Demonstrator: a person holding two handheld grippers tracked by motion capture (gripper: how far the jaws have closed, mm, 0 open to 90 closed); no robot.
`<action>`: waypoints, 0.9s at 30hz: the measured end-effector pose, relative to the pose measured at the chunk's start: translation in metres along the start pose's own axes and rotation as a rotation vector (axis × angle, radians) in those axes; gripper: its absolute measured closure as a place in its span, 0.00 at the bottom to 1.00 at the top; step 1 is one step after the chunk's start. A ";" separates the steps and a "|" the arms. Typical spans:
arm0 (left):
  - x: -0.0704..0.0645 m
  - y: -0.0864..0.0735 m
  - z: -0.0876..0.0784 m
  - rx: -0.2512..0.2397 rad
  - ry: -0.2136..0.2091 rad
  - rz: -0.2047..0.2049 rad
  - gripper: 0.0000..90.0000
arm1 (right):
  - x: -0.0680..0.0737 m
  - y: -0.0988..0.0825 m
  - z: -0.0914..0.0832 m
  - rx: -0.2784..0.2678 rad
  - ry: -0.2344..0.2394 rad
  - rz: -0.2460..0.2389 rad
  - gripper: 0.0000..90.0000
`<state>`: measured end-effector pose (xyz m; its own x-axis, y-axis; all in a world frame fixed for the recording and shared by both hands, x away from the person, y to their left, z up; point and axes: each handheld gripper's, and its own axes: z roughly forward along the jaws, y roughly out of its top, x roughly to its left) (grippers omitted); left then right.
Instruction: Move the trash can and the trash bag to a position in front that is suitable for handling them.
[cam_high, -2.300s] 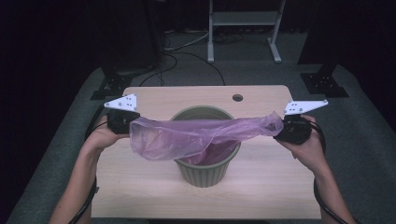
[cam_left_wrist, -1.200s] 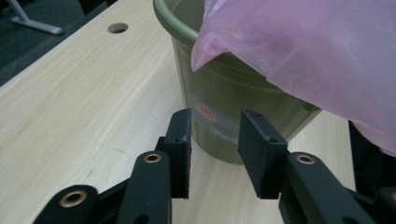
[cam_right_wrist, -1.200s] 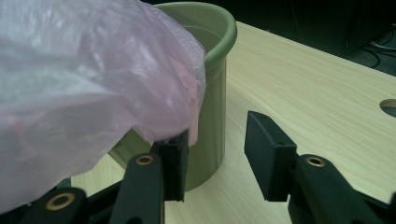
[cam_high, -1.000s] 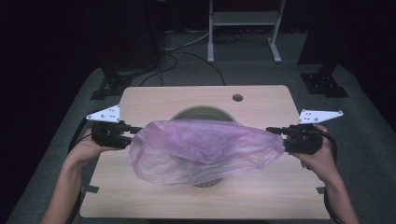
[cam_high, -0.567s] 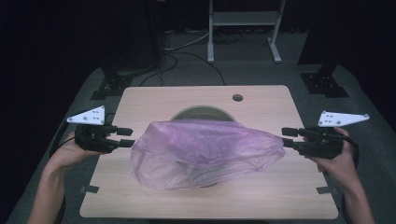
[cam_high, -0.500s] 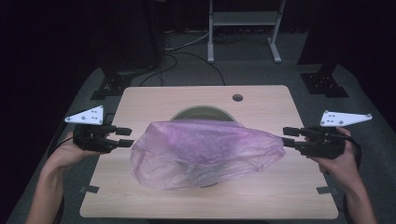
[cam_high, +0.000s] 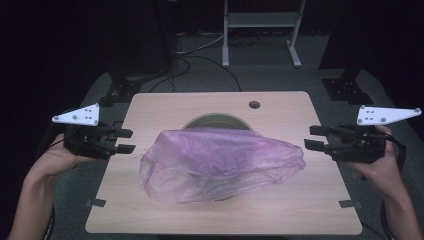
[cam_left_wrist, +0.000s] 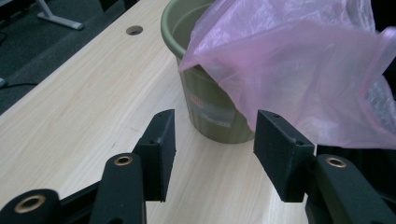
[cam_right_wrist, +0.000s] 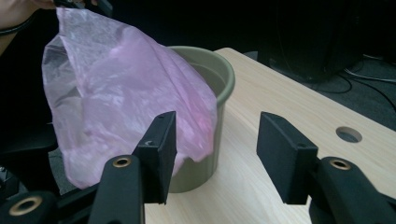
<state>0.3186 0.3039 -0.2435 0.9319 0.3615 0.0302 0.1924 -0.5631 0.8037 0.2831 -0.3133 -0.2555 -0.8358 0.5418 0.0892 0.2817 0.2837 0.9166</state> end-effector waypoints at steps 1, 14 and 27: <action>-0.001 0.003 -0.003 -0.002 0.003 -0.001 0.51 | 0.002 0.003 0.000 0.001 0.006 -0.006 0.52; -0.024 0.027 -0.014 -0.012 -0.063 0.045 0.44 | 0.037 0.025 0.013 0.060 0.111 -0.101 0.44; -0.040 0.038 0.001 0.020 -0.144 0.097 0.39 | 0.048 0.018 0.029 0.153 0.139 -0.141 0.40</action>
<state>0.2891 0.2674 -0.2153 0.9804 0.1958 0.0202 0.1045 -0.6048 0.7895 0.2618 -0.2593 -0.2455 -0.9255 0.3778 0.0272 0.2174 0.4710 0.8549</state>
